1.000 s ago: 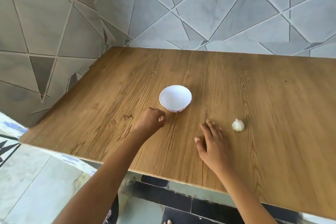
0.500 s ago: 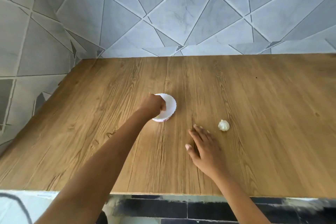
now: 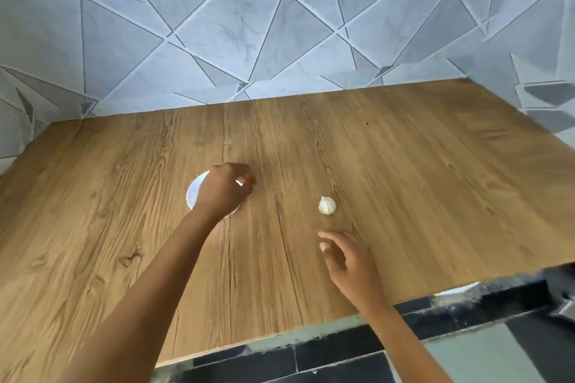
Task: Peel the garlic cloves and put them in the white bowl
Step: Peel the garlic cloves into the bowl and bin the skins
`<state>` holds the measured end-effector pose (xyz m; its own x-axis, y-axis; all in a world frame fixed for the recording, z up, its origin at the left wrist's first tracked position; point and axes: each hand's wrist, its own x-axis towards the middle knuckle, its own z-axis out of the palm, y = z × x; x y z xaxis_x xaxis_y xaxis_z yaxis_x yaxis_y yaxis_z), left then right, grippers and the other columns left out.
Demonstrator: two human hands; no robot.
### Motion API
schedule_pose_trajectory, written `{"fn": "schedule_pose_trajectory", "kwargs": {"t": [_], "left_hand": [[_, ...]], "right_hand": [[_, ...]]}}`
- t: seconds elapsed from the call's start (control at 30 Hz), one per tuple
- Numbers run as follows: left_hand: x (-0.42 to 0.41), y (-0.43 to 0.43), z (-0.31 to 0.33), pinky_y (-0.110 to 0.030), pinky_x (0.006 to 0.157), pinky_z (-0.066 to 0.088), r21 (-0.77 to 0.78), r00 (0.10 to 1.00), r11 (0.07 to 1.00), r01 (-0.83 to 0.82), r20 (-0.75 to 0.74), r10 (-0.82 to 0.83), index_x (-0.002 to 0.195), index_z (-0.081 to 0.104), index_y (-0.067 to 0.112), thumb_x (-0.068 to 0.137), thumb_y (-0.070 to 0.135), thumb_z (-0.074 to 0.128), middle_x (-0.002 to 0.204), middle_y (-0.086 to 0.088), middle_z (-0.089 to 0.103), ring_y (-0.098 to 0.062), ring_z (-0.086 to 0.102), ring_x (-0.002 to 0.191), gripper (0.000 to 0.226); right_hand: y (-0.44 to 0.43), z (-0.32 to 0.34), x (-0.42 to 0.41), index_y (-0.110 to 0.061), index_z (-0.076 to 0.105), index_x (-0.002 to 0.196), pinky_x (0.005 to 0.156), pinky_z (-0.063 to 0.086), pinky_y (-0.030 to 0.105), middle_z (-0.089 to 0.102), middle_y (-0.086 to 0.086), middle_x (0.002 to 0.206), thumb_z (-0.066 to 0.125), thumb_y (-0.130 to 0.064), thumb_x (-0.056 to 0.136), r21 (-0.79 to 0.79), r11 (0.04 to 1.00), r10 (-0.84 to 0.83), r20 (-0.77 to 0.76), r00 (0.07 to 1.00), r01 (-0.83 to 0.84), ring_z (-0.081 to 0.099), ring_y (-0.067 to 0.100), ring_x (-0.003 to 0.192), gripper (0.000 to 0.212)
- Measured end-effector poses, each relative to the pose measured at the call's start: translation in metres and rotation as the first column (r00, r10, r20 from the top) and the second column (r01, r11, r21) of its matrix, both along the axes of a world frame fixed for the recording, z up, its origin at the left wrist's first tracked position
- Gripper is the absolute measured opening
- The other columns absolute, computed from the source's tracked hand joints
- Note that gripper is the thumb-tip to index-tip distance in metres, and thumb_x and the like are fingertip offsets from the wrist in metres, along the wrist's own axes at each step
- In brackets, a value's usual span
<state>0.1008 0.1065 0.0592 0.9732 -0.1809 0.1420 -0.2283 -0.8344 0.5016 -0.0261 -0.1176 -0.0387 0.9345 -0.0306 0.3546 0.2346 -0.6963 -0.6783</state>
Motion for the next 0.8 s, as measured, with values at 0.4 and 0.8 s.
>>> {"fn": "schedule_pose_trajectory", "kwargs": {"t": [0.4, 0.8], "left_hand": [[-0.022, -0.112, -0.069, -0.018, 0.078, 0.054, -0.455, 0.954, 0.887, 0.082, -0.221, -0.202, 0.107, 0.064, 0.006, 0.072, 0.003, 0.078, 0.092, 0.004, 0.064, -0.008, 0.064, 0.081, 0.038], [-0.024, -0.110, -0.063, -0.019, 0.077, 0.055, -0.540, 0.973, 0.833, 0.123, -0.101, -0.209, 0.101, 0.071, 0.007, 0.075, 0.002, 0.077, 0.097, -0.005, 0.072, -0.009, 0.069, 0.081, 0.027]], "right_hand": [[-0.042, 0.020, 0.079, -0.015, 0.062, 0.123, 0.092, 0.044, 0.018, 0.063, -0.001, 0.121, 0.055, -0.007, 0.093, 0.343, 0.936, 0.067, -0.396, 0.916, 0.080, 0.058, 0.013, 0.111, 0.031], [-0.042, 0.026, 0.075, -0.001, 0.063, 0.109, 0.086, 0.054, 0.022, 0.069, 0.011, 0.103, 0.060, -0.012, 0.091, 0.743, 0.645, 0.242, -0.420, 0.875, 0.178, 0.067, 0.012, 0.094, 0.021]]}}
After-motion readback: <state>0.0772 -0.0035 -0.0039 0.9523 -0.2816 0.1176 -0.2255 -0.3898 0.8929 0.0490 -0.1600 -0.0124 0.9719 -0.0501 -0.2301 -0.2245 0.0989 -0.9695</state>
